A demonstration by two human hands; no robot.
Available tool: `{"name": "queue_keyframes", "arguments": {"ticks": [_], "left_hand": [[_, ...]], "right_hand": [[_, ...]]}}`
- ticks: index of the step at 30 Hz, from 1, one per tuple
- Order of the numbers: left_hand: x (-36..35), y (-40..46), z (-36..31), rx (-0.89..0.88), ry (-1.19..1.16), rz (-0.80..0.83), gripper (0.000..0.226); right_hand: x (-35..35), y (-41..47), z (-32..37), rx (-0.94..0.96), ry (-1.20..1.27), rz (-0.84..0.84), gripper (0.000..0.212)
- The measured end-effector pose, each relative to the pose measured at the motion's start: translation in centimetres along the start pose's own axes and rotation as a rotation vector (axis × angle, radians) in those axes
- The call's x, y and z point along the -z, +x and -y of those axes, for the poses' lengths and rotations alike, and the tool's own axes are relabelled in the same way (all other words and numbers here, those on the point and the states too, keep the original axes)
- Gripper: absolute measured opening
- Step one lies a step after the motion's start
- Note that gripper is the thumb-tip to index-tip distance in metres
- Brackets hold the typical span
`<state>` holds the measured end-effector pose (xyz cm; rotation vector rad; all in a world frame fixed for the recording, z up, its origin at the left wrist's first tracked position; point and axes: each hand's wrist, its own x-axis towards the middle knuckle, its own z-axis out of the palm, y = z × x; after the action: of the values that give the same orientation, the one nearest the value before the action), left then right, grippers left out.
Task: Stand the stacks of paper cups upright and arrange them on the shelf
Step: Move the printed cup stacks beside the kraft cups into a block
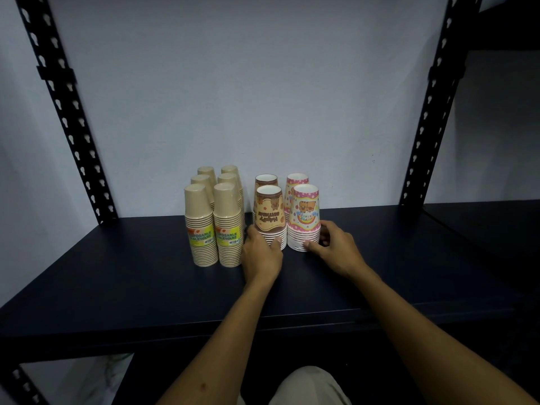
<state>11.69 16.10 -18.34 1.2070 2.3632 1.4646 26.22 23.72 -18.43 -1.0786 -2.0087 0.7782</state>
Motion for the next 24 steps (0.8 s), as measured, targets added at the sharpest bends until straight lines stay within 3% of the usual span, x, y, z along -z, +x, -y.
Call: {"name": "queue_keyframes", "arguments": {"ticks": [24], "left_hand": [[0.07, -0.59, -0.37, 0.001, 0.029, 0.029, 0.057]], "right_hand": [[0.44, 0.09, 0.19, -0.024, 0.12, 0.006, 0.066]]}}
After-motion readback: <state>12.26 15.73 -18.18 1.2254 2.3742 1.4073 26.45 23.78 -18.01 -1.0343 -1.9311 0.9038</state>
